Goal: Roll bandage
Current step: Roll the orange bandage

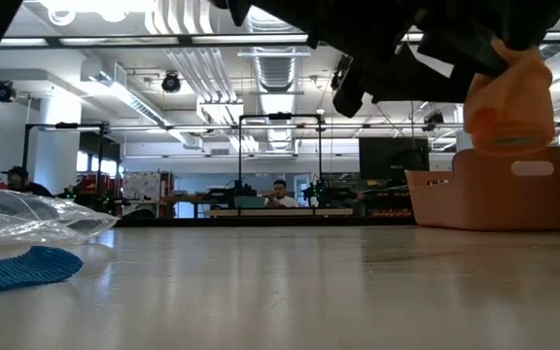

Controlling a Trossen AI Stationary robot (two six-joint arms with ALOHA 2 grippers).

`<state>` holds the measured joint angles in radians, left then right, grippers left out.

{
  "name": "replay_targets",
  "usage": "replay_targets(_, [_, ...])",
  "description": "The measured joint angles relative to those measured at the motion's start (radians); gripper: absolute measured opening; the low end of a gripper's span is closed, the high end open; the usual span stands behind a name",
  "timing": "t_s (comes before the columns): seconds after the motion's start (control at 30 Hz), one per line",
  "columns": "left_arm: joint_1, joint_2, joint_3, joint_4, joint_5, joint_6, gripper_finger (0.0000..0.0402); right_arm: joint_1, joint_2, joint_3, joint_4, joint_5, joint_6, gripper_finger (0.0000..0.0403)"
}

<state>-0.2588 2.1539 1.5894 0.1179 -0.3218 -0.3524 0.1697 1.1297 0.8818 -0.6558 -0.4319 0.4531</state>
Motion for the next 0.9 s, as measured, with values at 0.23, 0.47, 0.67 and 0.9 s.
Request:
replay_targets(0.23, [0.034,-0.002,-0.016,-0.007,-0.001,0.101,0.0155,0.036,-0.052,-0.003,-0.012,-0.022,-0.003,0.0008])
replay_targets(0.47, [0.036,-0.012,-0.021,0.014,0.032,0.285,0.0153,0.049,-0.055,-0.006,-0.009,-0.153,-0.003,0.0008])
replay_targets(0.67, [0.012,-0.014,-0.024,0.098,0.108,0.31,0.0152,0.054,-0.057,-0.007,0.092,-0.255,-0.053,0.0008])
replay_targets(0.9, [0.0,-0.014,-0.026,0.17,0.204,0.267,0.0167,0.053,-0.055,0.002,0.197,-0.264,-0.087,0.0008])
